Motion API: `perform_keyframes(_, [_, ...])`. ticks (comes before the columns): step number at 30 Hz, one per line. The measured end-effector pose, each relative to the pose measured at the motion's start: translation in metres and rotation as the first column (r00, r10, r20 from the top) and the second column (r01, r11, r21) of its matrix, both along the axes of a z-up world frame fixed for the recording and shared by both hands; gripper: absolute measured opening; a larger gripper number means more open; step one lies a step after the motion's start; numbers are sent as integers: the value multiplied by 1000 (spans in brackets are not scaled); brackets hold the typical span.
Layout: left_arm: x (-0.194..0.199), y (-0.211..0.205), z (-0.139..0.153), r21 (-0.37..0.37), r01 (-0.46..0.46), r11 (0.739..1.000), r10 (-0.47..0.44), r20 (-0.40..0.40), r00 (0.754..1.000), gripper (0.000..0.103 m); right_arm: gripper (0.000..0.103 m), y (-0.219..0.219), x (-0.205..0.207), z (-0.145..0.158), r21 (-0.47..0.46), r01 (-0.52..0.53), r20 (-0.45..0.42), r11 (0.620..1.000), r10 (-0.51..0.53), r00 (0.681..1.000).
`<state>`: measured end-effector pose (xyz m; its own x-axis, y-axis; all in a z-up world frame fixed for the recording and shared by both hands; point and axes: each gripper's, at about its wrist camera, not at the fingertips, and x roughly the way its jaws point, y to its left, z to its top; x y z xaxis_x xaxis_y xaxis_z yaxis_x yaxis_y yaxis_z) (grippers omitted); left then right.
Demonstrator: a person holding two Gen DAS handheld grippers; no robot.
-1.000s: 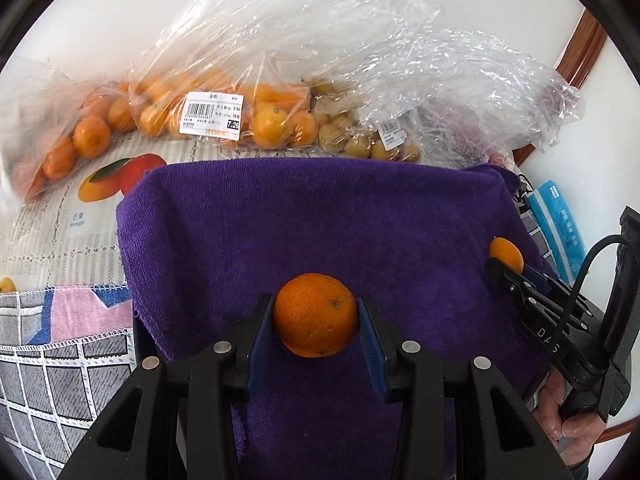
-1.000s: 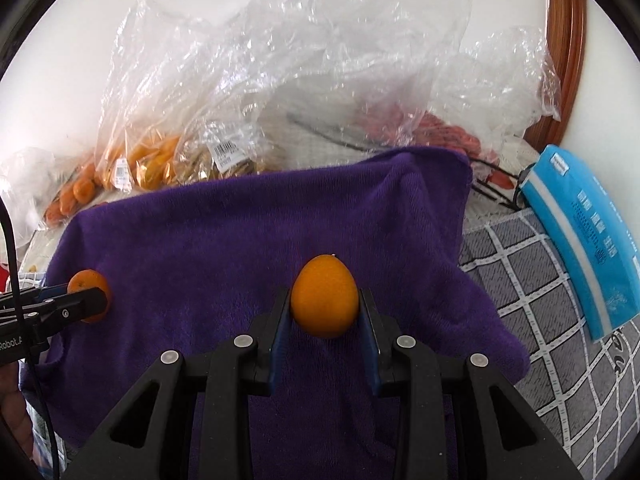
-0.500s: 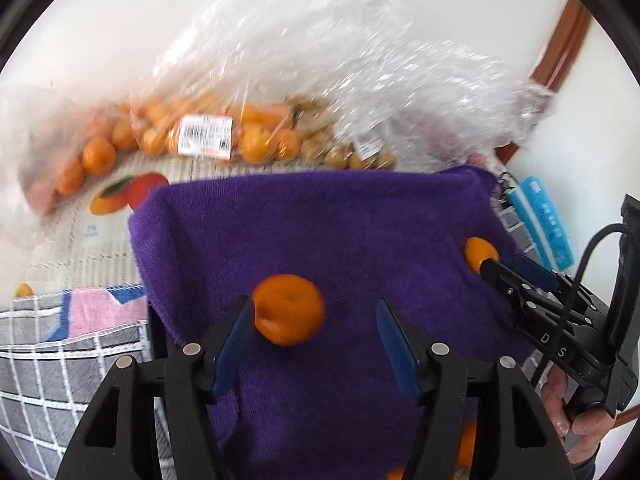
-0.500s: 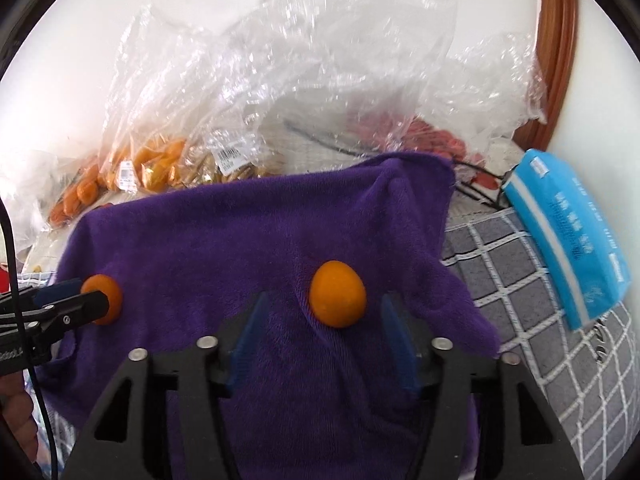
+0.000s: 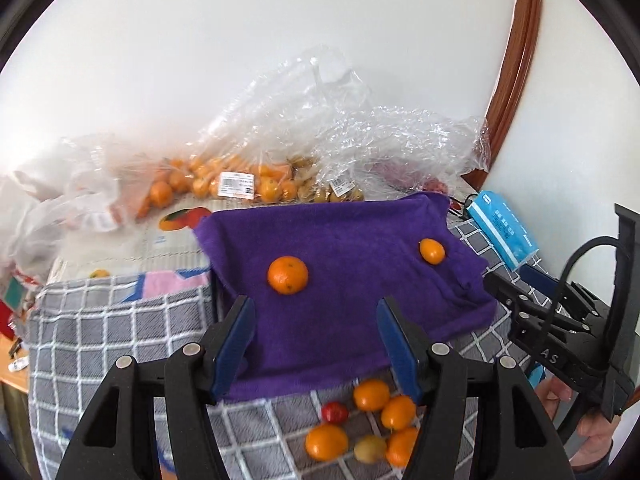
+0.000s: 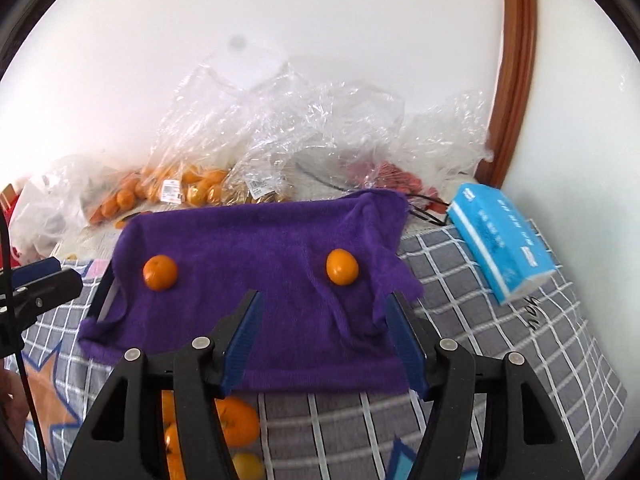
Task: Organize fruits
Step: 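Lower the oranges onto the purple towel and open both tools, then grasp a yellow-green fruit with the right tool while the left tool grasps another orange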
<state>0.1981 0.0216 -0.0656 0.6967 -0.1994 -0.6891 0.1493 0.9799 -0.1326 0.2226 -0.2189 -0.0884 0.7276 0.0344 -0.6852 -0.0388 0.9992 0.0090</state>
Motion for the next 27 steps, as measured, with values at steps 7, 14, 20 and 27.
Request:
perform_keyframes(7, [-41,16,-7,-20,-46,999,45,-25,999,61,63,-6,-39,5,38,14,-8,999,-14,1000])
perform_keyframes(14, [-72,34,-16,-33,-99,995,98,-43,994,61,63,-12,-70,3,100,-8,-33,995,11,999])
perform_keyframes(20, [-88,52,-29,-45,-140,989,137,-61,989,61,63,-16,-83,-7,149,-14,-53,989,22,998])
perform_keyframes(27, [-91,72,-59,-71,-184,980,174,-132,976,61,63,-11,-92,-28,159,-35,-65,987,46,997])
